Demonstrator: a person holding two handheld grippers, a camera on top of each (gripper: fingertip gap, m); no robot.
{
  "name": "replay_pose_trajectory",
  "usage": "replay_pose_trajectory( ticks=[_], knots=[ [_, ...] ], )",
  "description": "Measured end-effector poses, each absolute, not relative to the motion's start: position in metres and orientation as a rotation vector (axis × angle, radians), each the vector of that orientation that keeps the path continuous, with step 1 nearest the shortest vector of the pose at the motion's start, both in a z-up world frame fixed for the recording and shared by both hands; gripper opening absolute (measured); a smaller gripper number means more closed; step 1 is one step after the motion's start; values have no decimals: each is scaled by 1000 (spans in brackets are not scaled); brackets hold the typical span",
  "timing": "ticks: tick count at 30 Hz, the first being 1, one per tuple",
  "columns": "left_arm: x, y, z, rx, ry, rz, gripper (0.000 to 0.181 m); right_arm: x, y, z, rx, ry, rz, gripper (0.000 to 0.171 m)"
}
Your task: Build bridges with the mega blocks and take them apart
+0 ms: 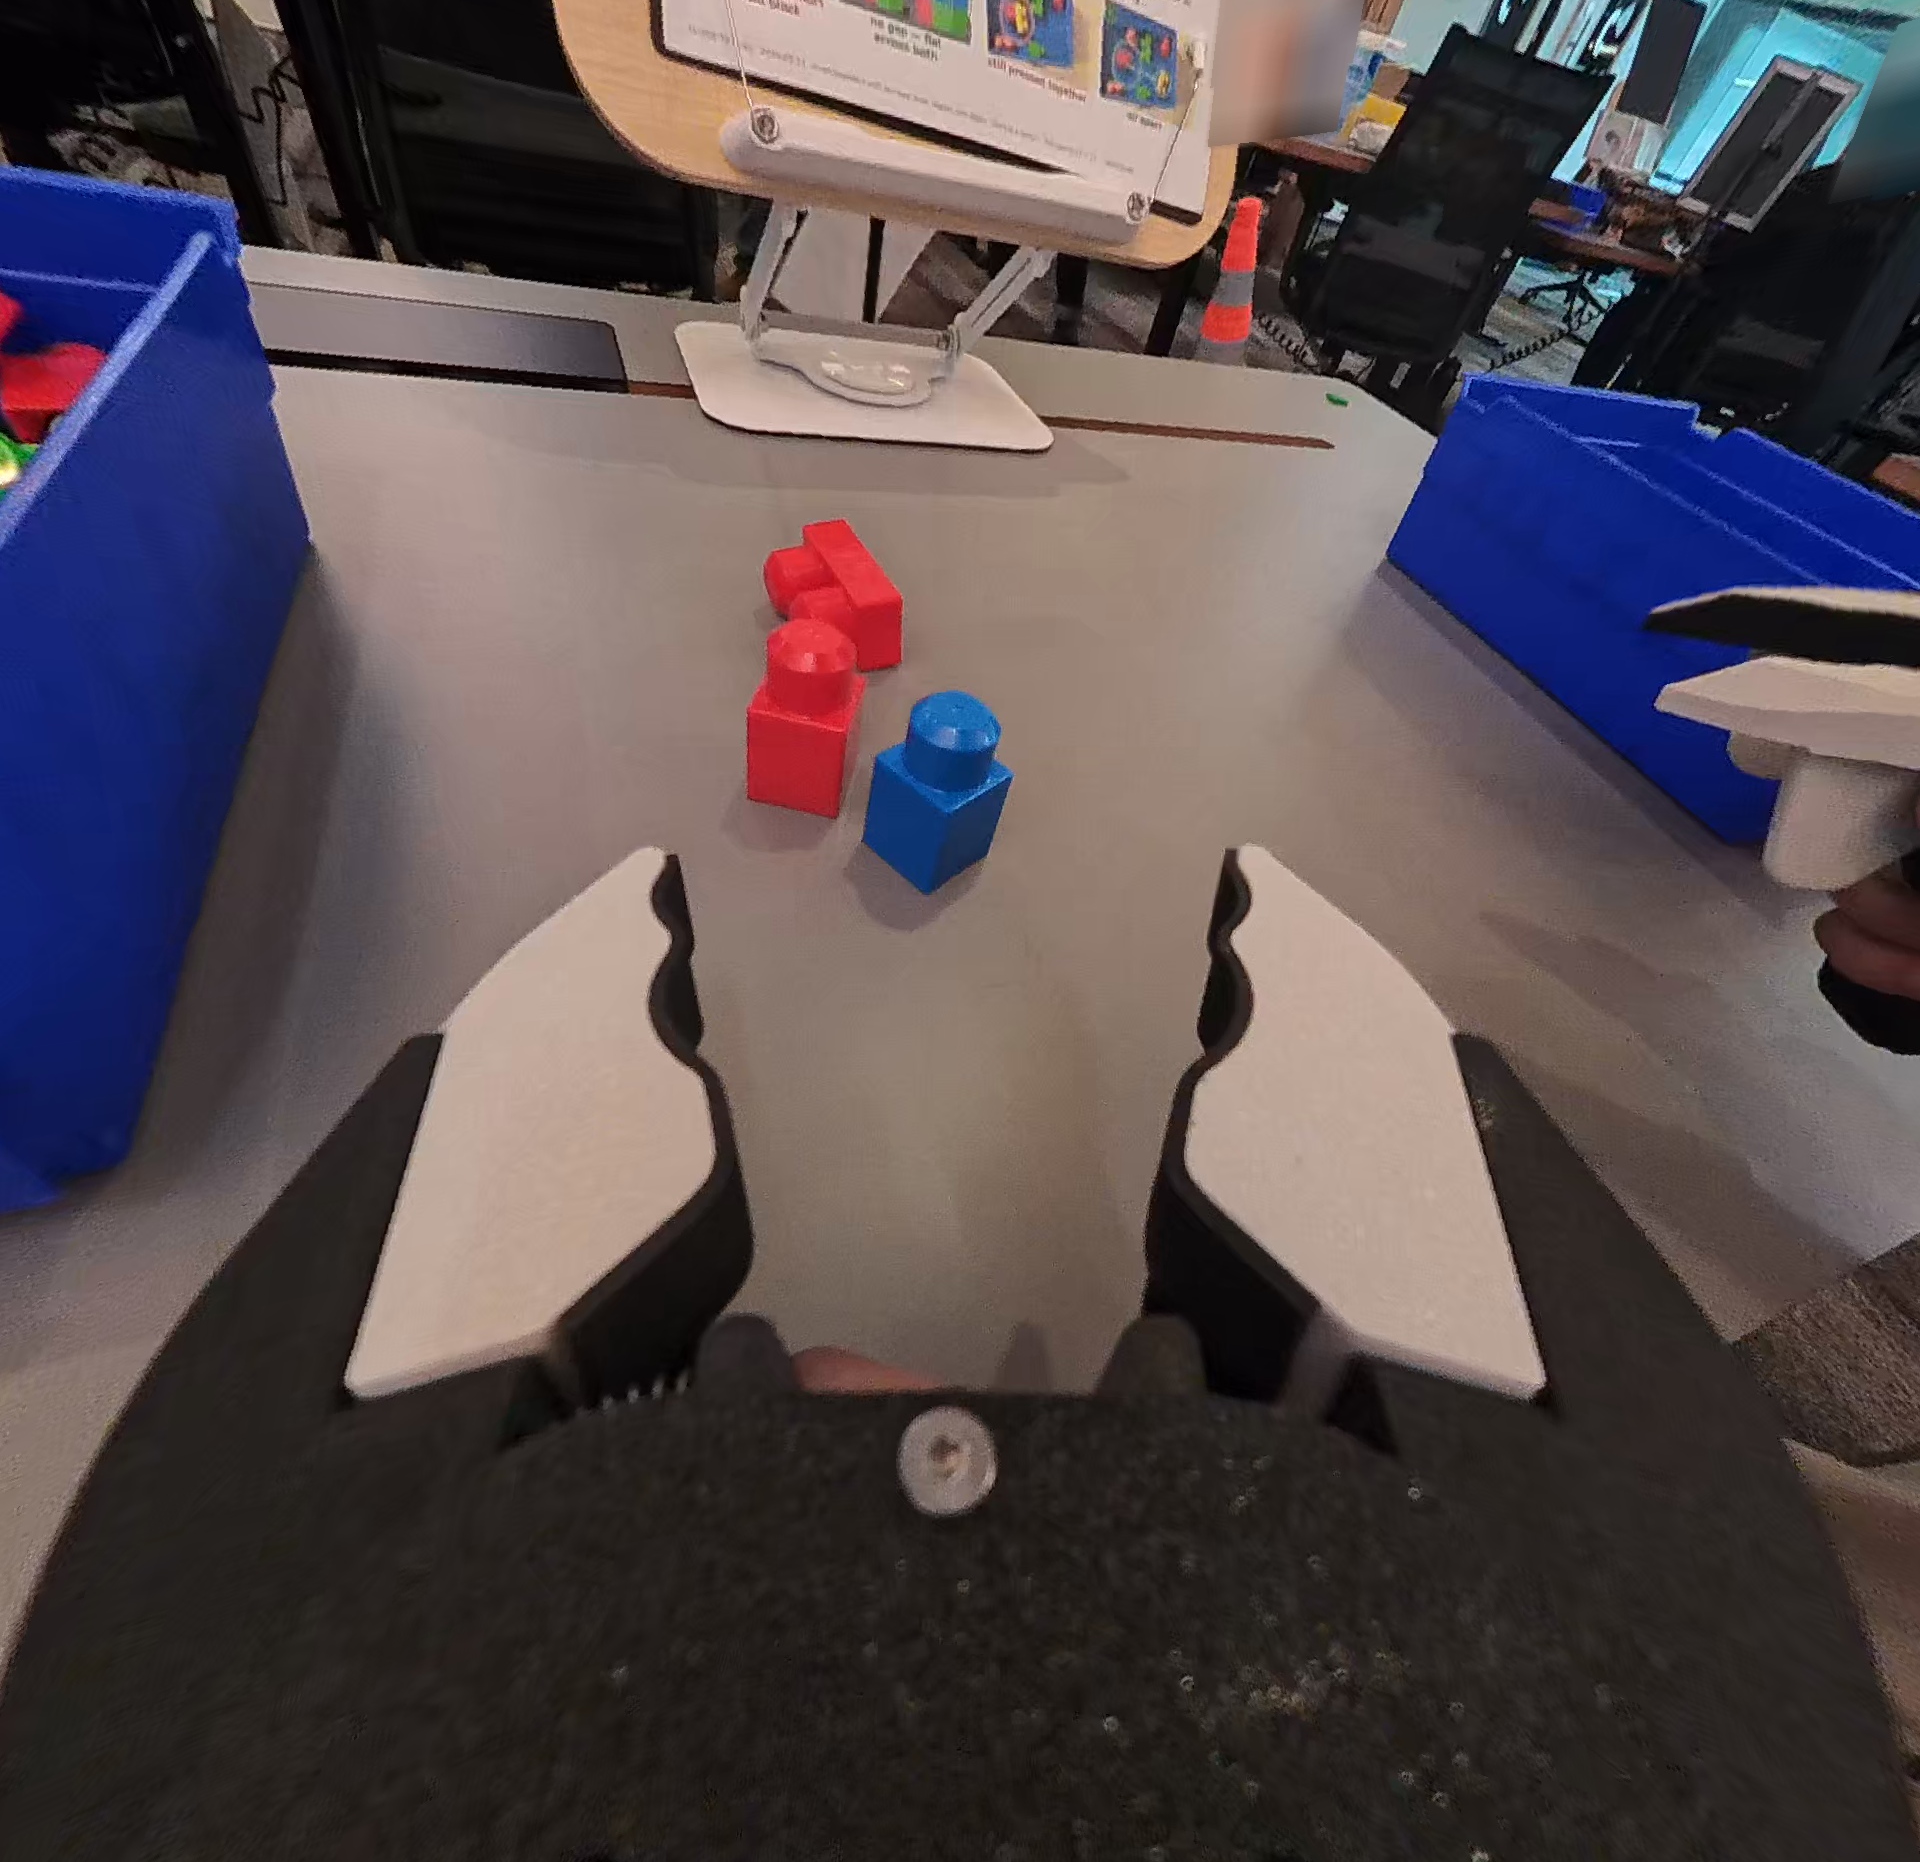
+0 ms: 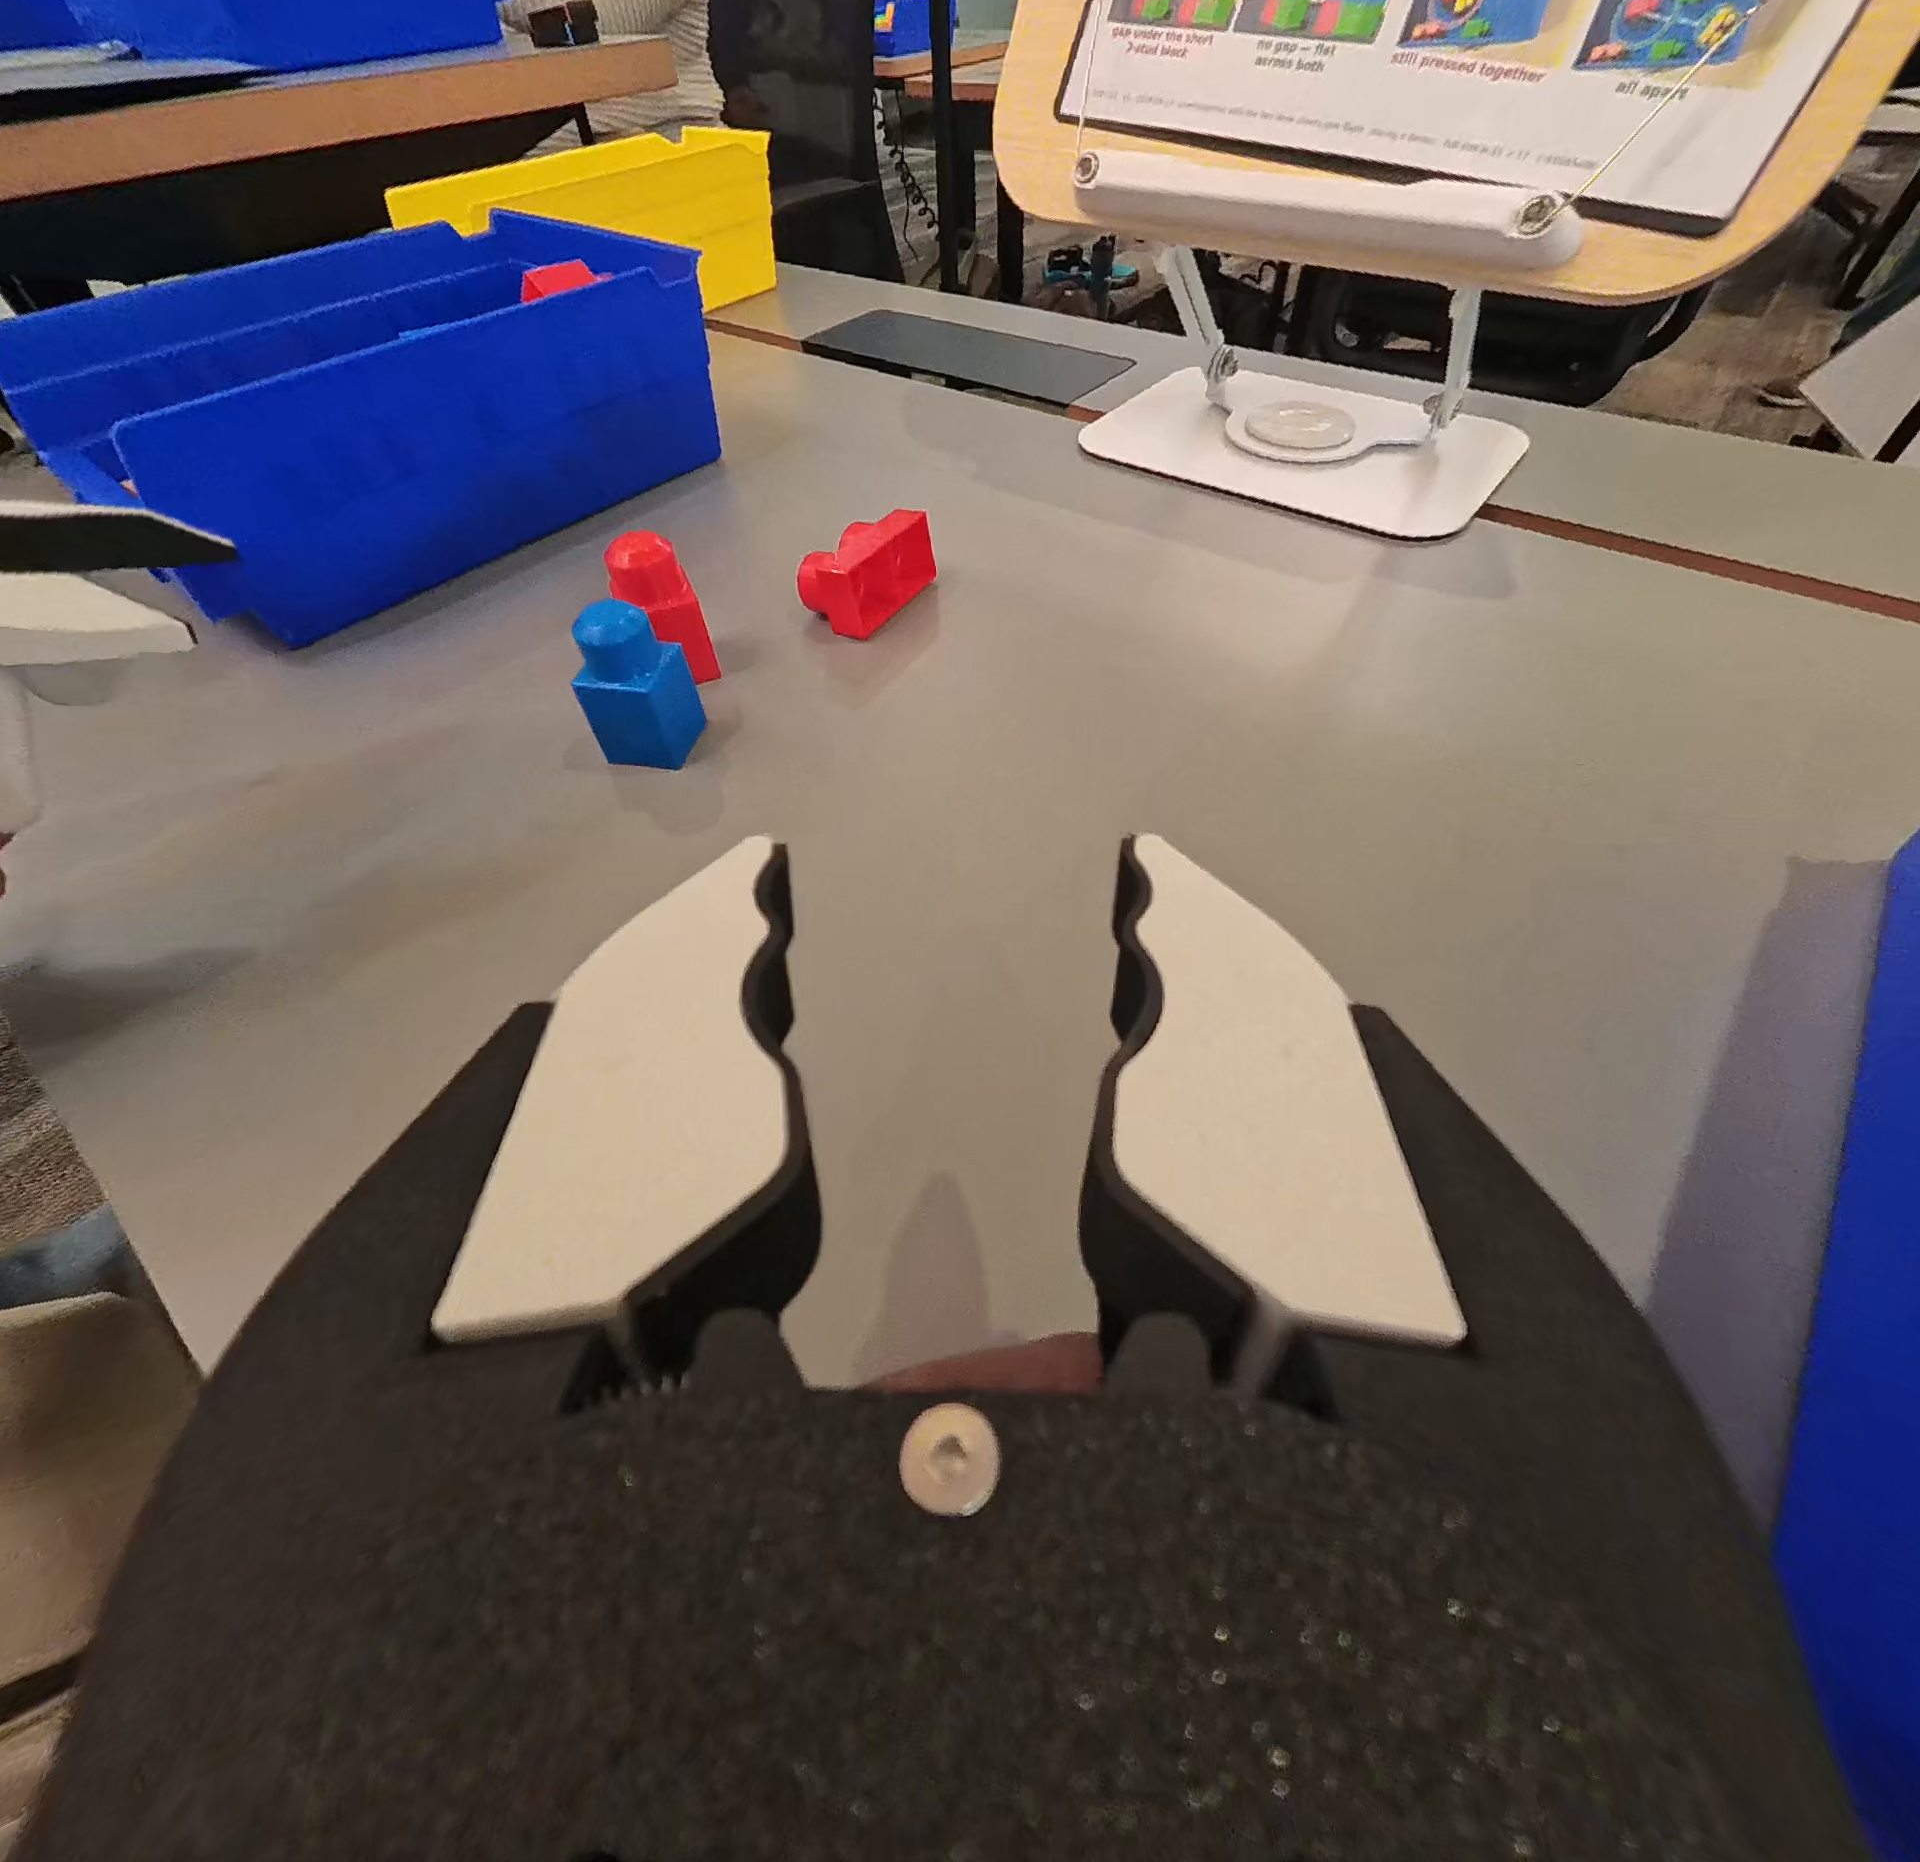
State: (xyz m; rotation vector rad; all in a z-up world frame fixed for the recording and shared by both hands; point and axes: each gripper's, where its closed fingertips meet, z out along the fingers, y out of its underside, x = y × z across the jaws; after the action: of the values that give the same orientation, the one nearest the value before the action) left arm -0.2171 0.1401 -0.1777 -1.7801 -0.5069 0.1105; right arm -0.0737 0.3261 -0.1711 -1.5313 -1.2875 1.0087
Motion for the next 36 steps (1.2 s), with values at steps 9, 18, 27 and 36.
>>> replay_pose_trajectory(
  ticks=[9, 18, 27, 36],
  knots=[
    [-231, 155, -212, -1983, -384, 128, 111, -78, 323, -178, -1555, -1286, 1017, 61],
    [-263, 205, -250, -2228, -351, 250, 120, -75, 329, -179, -1569, -1257, 995, 61],
    [-286, 222, -257, -2317, -363, 421, 114, -73, 338, -186, -1591, -1248, 1009, 60],
    [-296, 225, -260, -2346, -382, 440, 113, -75, 341, -191, -1598, -1254, 1035, 60]
  ],
)
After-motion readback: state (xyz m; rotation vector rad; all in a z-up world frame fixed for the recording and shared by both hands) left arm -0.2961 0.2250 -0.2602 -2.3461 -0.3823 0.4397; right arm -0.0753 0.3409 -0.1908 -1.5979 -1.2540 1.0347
